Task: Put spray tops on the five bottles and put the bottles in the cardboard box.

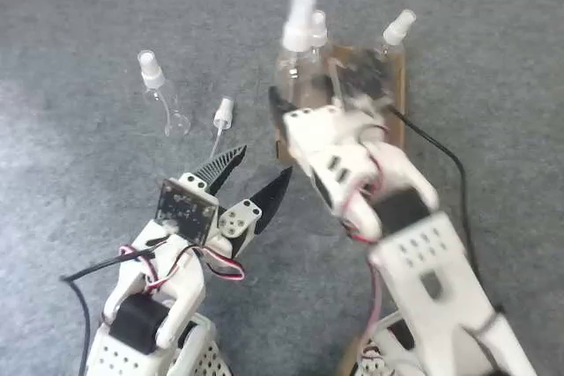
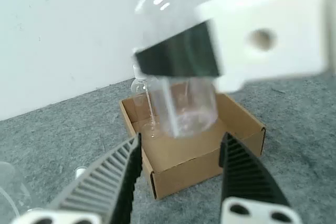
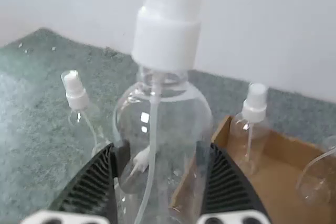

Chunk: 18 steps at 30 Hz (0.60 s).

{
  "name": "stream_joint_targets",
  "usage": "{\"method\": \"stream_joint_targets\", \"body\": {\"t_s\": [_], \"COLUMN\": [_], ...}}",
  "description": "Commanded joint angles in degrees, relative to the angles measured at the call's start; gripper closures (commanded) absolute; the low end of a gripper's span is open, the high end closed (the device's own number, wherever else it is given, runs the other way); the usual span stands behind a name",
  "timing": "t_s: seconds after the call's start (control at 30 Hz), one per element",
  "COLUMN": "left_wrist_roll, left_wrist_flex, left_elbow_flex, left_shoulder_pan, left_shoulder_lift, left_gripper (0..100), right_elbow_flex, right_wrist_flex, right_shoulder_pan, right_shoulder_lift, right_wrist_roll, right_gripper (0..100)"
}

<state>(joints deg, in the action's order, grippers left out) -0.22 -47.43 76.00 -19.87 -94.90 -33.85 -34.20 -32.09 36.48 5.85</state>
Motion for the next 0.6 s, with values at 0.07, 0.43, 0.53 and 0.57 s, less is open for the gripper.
{"method": "stream_joint_targets", "body": {"t_s": [0.07,0.43,0.53,0.57], "left_wrist_roll": [-2.3,-2.3,-2.3,-2.3], "left_wrist_flex": [5.8,7.6,7.6,7.6], "left_elbow_flex": [2.4,2.6,2.6,2.6], "left_shoulder_pan": [0.2,4.4,4.4,4.4], "left_shoulder_lift": [0.9,1.0,1.0,1.0], "left_gripper": [77,77,77,77], "right_elbow_flex": [10.9,14.1,14.2,14.2], "right_wrist_flex": [-9.6,-23.6,-25.0,-25.4], "right_shoulder_pan": [-5.8,-7.0,-6.8,-6.9], "right_shoulder_lift": [-3.8,3.3,6.2,7.2], "right_wrist_roll": [0.7,-6.7,-6.8,-7.2], "right_gripper": [99.4,99.4,99.4,99.4]}}
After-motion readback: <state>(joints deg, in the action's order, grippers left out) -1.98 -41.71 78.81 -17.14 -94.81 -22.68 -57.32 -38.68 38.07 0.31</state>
